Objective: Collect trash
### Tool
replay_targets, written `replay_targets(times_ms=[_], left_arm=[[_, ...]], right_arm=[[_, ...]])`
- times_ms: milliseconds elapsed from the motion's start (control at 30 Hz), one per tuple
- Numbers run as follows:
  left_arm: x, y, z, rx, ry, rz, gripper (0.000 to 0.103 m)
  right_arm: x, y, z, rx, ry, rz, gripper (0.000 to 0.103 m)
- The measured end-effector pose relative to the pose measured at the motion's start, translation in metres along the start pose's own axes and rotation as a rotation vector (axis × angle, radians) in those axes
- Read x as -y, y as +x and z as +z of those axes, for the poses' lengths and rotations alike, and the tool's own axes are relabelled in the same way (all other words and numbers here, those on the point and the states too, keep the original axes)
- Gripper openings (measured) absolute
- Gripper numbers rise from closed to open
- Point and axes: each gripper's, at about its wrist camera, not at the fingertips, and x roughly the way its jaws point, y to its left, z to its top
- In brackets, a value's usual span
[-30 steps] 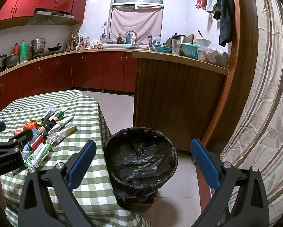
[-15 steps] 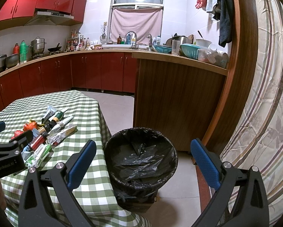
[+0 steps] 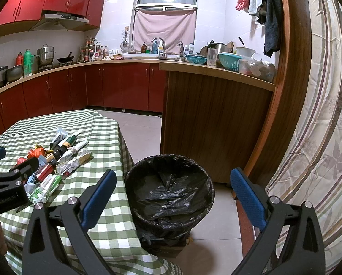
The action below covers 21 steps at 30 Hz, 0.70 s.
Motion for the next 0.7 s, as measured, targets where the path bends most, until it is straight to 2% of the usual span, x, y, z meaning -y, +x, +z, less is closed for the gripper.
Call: replay_targets(times_ms=[700], left_arm=[[-0.0008,-0.0007,0.0008,-0.003,-0.002,-0.002,0.099]], right_arm=[[-0.0003,0.0008,-0.0019,-0.003,0.002,0.000,0.097]])
